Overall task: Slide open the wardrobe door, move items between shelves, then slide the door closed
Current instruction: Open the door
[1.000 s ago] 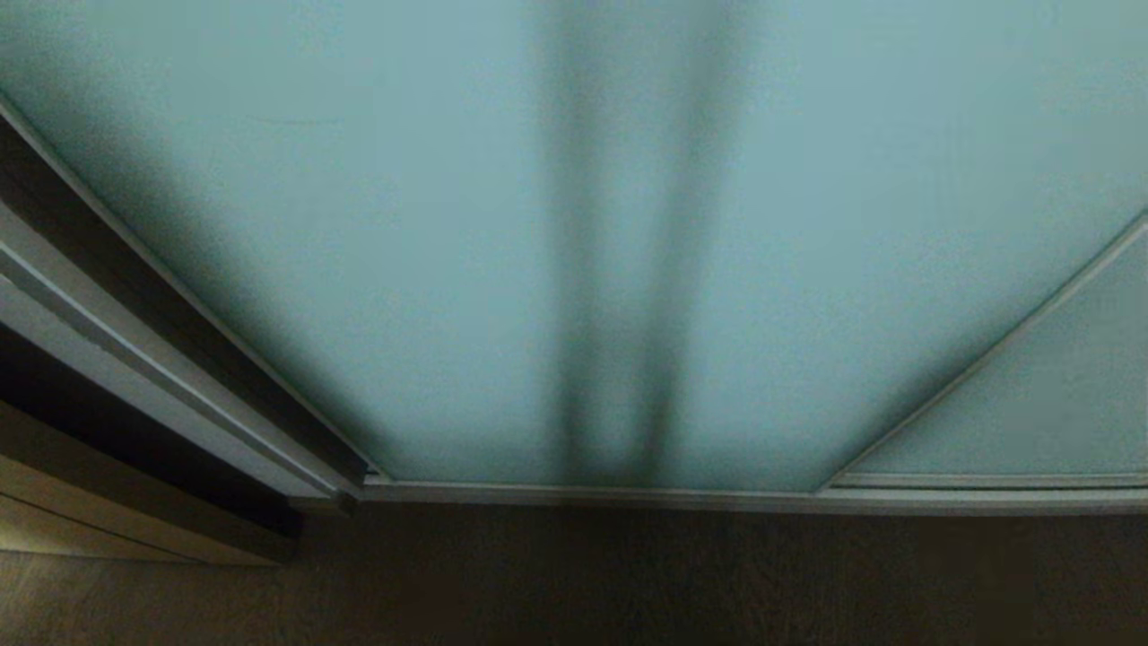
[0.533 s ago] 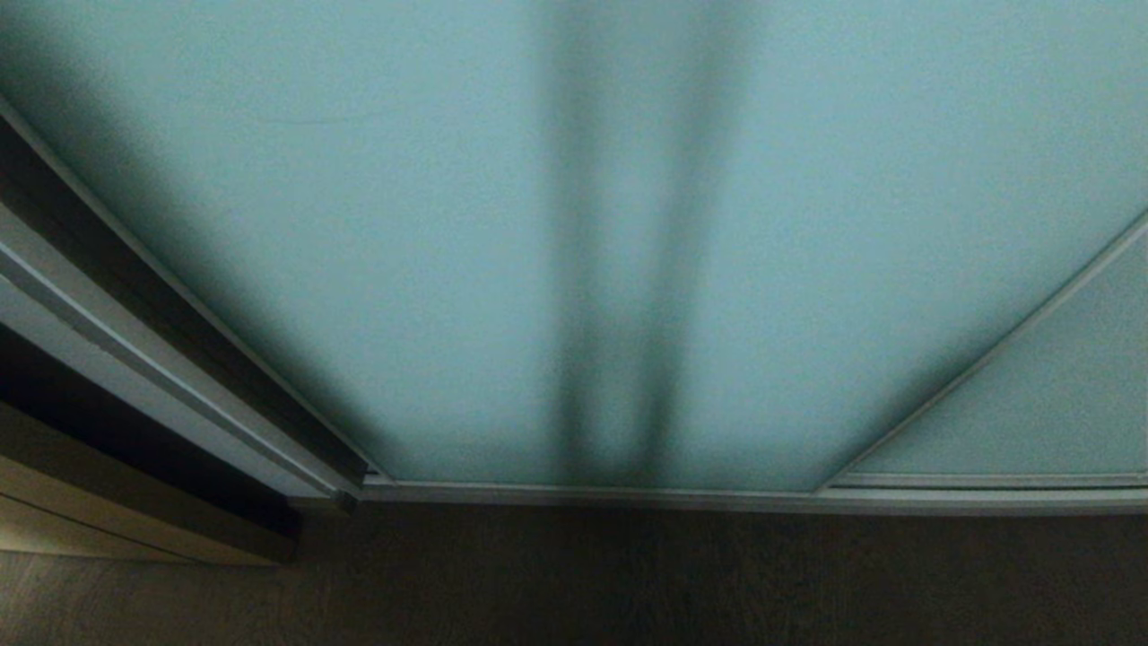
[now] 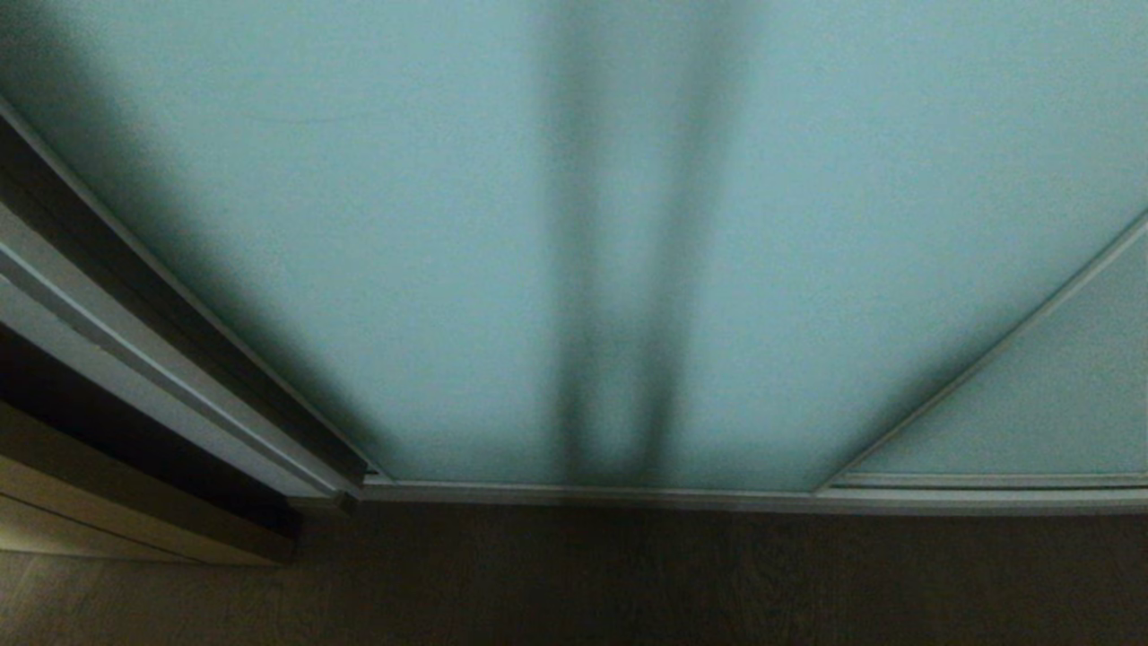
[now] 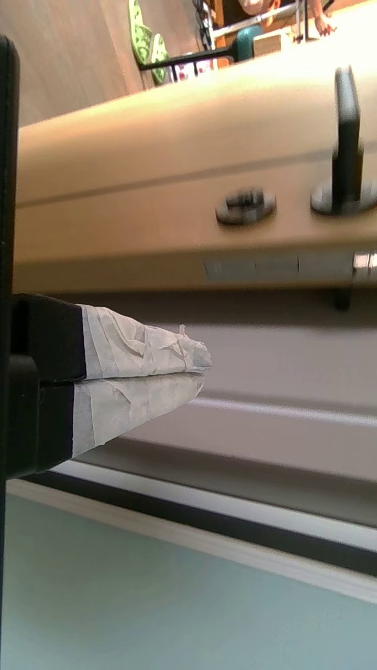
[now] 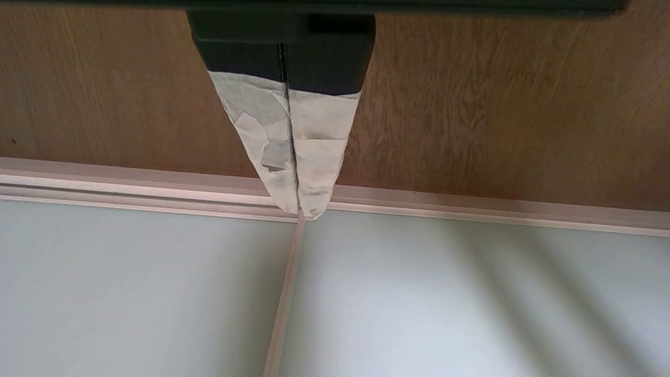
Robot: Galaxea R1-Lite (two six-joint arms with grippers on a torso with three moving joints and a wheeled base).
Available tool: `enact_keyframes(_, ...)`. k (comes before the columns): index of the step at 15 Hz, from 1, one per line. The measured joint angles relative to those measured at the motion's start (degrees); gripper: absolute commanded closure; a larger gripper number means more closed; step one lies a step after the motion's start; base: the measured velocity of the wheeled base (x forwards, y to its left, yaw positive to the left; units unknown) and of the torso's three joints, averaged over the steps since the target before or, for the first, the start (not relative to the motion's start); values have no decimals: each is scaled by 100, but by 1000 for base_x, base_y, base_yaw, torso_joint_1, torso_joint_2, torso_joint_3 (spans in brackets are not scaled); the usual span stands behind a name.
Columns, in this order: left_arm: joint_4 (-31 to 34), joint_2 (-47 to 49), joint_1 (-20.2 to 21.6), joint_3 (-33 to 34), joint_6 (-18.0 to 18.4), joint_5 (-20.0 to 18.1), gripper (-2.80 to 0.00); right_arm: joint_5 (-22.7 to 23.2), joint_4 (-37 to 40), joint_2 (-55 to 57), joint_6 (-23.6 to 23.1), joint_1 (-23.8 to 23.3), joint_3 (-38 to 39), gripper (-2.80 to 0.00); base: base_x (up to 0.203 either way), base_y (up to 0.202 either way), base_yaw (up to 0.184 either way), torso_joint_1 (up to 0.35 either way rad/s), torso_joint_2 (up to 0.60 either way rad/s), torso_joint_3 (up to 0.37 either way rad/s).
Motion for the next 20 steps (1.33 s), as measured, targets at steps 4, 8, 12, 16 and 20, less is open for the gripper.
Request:
enact_keyframes(4, -147, 653, 0, -411, -30, 1, 0, 0, 0, 0, -1, -2, 0, 0, 0, 0, 0, 0, 0, 0)
enact_keyframes(8, -254, 1292, 0, -724, -86, 11, 0, 0, 0, 0, 0, -2, 0, 0, 0, 0, 0, 0, 0, 0)
enact_keyframes(12, -488, 1948, 0, -1060, -105, -16, 0, 0, 0, 0, 0, -2, 0, 0, 0, 0, 0, 0, 0, 0)
enact_keyframes(16, -712, 2480, -2, -1158, -160, -76, 0, 0, 0, 0, 0, -2, 0, 0, 0, 0, 0, 0, 0, 0)
enact_keyframes(20, -799, 2939, 0, -1481, -163, -74, 0, 0, 0, 0, 0, -2, 0, 0, 0, 0, 0, 0, 0, 0)
